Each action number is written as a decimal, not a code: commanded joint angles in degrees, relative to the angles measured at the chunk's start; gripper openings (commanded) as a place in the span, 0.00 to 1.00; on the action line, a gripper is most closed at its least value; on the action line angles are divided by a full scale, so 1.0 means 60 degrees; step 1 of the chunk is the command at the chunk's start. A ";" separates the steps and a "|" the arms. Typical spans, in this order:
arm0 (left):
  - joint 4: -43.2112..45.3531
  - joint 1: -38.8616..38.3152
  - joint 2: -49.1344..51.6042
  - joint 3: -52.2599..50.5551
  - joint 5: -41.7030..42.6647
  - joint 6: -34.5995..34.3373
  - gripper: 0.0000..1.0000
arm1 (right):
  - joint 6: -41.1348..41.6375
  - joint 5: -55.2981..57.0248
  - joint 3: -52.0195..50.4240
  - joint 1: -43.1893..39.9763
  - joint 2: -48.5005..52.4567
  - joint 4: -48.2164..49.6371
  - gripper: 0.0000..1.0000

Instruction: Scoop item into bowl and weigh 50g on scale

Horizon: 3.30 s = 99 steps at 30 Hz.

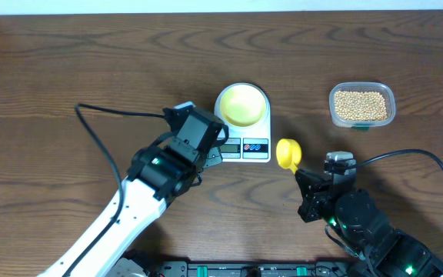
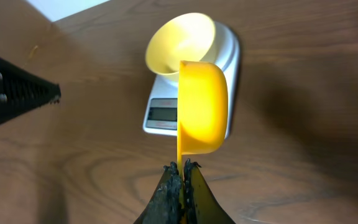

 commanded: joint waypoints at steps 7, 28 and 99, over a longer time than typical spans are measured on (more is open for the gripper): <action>0.0535 -0.0051 0.1100 -0.0044 -0.0189 -0.0058 0.07 | -0.0361 0.1523 0.0149 -0.0058 -0.0015 -0.0153 0.01; 0.3166 -0.0637 0.3803 -0.0044 0.0525 0.1137 0.07 | -0.0364 0.2106 0.0149 -0.0058 -0.0015 -0.0444 0.01; 0.4728 -0.1107 0.5734 -0.0051 0.0659 0.0444 0.08 | -0.0393 0.2138 0.0149 -0.0058 -0.0015 -0.0820 0.01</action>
